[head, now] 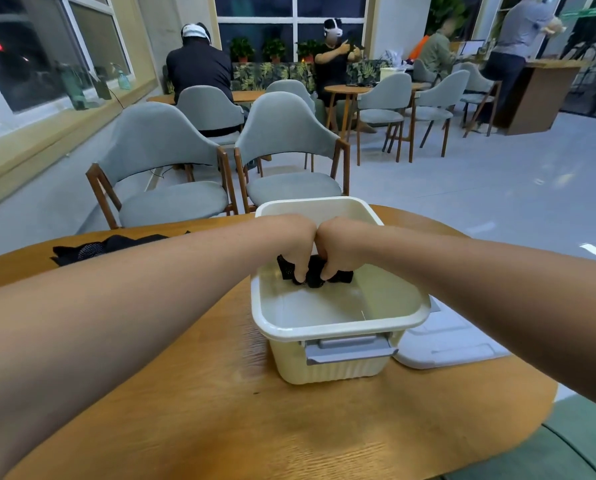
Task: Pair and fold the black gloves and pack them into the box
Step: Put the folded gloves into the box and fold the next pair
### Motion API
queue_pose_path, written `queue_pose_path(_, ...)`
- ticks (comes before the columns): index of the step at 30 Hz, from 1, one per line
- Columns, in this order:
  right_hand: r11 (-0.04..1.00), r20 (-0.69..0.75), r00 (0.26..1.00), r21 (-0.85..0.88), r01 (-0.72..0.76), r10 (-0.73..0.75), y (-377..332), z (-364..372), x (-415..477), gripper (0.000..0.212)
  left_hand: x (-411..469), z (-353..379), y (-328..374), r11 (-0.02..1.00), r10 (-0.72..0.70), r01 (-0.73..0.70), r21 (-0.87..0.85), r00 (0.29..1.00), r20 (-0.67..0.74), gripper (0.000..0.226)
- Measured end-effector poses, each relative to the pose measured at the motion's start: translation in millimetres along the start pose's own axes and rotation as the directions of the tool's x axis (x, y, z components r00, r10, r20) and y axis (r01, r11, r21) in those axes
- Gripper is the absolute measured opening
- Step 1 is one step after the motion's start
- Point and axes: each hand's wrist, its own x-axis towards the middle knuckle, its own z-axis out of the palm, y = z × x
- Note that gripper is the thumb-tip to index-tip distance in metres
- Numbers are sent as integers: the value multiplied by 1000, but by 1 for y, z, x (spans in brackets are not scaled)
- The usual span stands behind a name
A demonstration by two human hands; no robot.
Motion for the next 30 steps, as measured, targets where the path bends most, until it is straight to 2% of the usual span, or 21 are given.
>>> queue_pose_path(5,998,73,996,-21,-52,54,-1,11,13,36,13,9,3,999,-38,36,35,997,72,37)
queue_pose_path(7,998,86,995,-32,-56,59,-2,14,14,27,16,13,1,999,-35,33,22,996,86,41)
queue_pose_path(13,998,106,992,-11,-66,67,-6,12,6,48,14,17,2,997,-35,30,69,996,82,46)
queue_pose_path(16,997,79,994,-27,-74,76,-8,3,-1,49,9,12,1,997,-14,10,70,998,64,49)
queue_pose_path(20,994,25,998,-101,-51,53,-7,-10,-14,33,-5,-3,-3,995,43,-48,86,997,61,38)
queue_pose_path(21,992,12,999,-117,-48,49,-7,-14,-18,36,-11,-8,-4,994,64,-69,87,997,53,37)
queue_pose_path(25,987,-47,999,-160,-32,25,-15,-37,-39,47,-41,-24,-9,989,144,-143,29,989,-33,38)
queue_pose_path(30,993,-219,976,-119,-23,-3,-38,-70,-59,34,-82,-34,-33,984,161,-175,-33,954,-253,26)
